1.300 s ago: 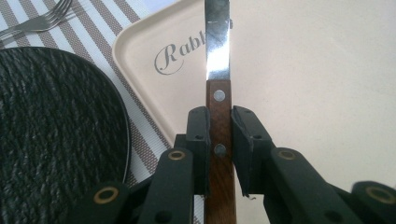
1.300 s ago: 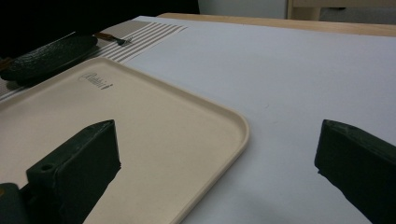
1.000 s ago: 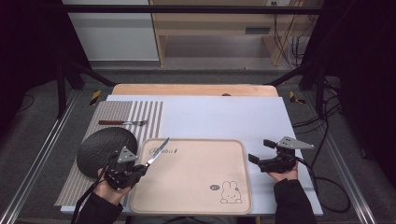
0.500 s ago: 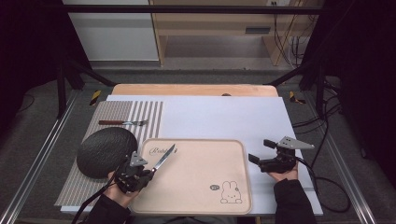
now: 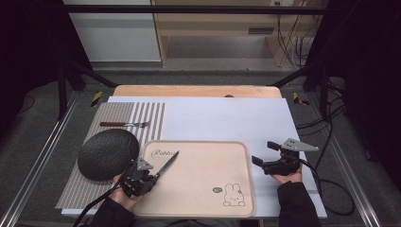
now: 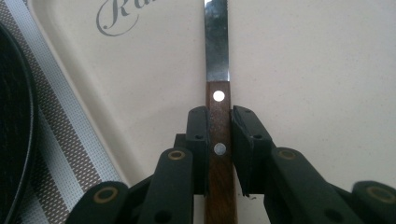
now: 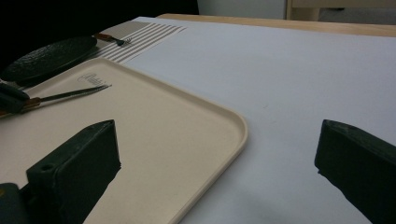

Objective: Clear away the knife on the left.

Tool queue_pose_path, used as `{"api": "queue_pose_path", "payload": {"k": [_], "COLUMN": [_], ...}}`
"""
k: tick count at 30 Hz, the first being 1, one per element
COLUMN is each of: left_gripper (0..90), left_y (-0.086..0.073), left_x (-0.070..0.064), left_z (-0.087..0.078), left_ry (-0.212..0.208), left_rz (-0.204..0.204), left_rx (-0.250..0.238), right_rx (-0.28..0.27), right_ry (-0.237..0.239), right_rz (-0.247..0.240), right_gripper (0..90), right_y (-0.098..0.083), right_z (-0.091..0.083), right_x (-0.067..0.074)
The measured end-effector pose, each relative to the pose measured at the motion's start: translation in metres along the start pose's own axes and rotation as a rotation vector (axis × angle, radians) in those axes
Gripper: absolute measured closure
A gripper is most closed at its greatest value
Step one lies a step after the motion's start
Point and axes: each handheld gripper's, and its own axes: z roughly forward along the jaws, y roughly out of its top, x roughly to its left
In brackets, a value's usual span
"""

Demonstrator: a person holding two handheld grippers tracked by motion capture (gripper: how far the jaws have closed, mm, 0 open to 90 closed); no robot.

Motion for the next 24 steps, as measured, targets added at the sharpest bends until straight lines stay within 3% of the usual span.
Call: {"api": "queue_pose_path", "payload": {"k": [6, 9, 11, 14, 18, 21, 24], "left_gripper": [76.0, 70.4, 68.0, 56.3, 45.7, 41.0, 38.4], "left_y": [-0.001, 0.001, 0.002, 0.005, 0.011, 0.018, 0.025], "left_x": [0.000, 0.002, 0.005, 0.010, 0.013, 0.013, 0.011], "left_z": [0.002, -0.003, -0.009, -0.013, -0.015, -0.013, -0.008], "left_ry": [0.008, 0.000, -0.026, -0.060, -0.097, -0.094, -0.156], "left_rz": [0.007, 0.002, -0.006, -0.018, -0.008, 0.029, 0.028], "left_rx": [0.008, -0.029, -0.064, -0.104, -0.141, -0.158, -0.185], "right_rx": [-0.002, -0.003, -0.003, 0.000, 0.002, 0.002, -0.001], "right_ry": [0.001, 0.000, 0.000, -0.001, -0.001, -0.002, -0.002], "right_rz": [0.000, 0.000, 0.000, 0.000, 0.001, 0.000, 0.000], "right_gripper": [0.2, 0.2, 0.3, 0.2, 0.2, 0.2, 0.3], "right_y": [0.000, 0.000, 0.000, 0.000, 0.000, 0.000, 0.000], "right_z": [0.000, -0.001, 0.000, 0.000, 0.000, 0.000, 0.000], "right_x": [0.000, 0.000, 0.000, 0.000, 0.000, 0.000, 0.000]}}
